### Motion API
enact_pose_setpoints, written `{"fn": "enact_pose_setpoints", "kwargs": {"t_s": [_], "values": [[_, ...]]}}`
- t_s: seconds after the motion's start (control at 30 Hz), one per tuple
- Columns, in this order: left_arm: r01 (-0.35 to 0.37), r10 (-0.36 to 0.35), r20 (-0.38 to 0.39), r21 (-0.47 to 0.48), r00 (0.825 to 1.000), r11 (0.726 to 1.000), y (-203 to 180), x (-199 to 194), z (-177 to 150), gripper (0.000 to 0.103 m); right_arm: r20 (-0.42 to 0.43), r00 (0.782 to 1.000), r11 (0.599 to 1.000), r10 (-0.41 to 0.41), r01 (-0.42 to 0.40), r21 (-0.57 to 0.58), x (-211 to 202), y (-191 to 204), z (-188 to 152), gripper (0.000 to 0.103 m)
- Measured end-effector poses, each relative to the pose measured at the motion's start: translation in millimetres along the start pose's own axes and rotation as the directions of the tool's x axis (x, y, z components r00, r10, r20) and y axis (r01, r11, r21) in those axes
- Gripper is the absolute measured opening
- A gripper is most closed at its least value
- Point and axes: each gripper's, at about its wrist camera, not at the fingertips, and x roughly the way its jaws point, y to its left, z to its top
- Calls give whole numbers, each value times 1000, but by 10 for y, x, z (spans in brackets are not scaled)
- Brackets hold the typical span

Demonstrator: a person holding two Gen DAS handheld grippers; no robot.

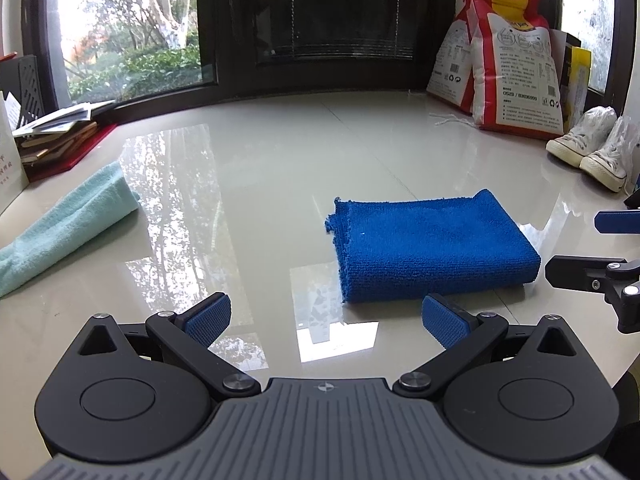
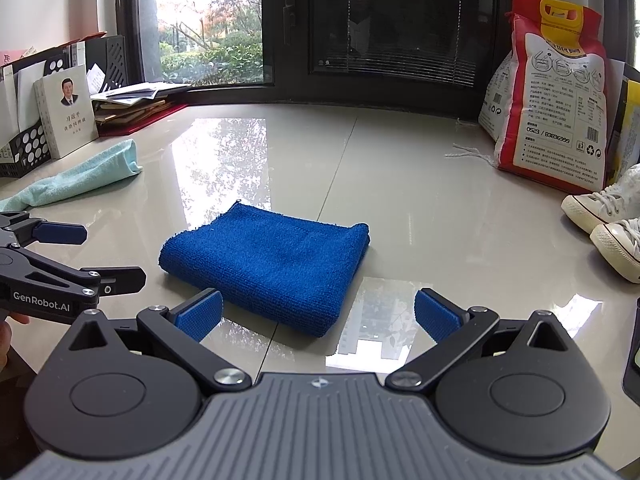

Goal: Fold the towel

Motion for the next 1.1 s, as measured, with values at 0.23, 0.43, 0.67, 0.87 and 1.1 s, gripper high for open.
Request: {"fn": "enact_pose_setpoints", "kwargs": {"t_s": [0.23,0.43,0.67,0.87,1.1], "values": [[16,-16,-2,12,1000,1000,0,55,-19,103,-4,1000,1000,-3,3,3,19,-5,-2,103],[30,-30,-5,11,1000,999,15,101,-19,103,-9,1000,1000,-3,3,6,43,-9,-6,103],[60,-60,10,18,998,998,25,127,-21,101,-14,1000,1000,0,0,7,76,-7,-1,103],[110,-110,8,37,994,993,-24,192,13,82,-21,1000,1000,-1,1,7,118,-16,11,102],[141,-141,-13,51,990,989,-49,336,52,63,-32,999,1000,5,-4,16,146,-44,19,103]]}}
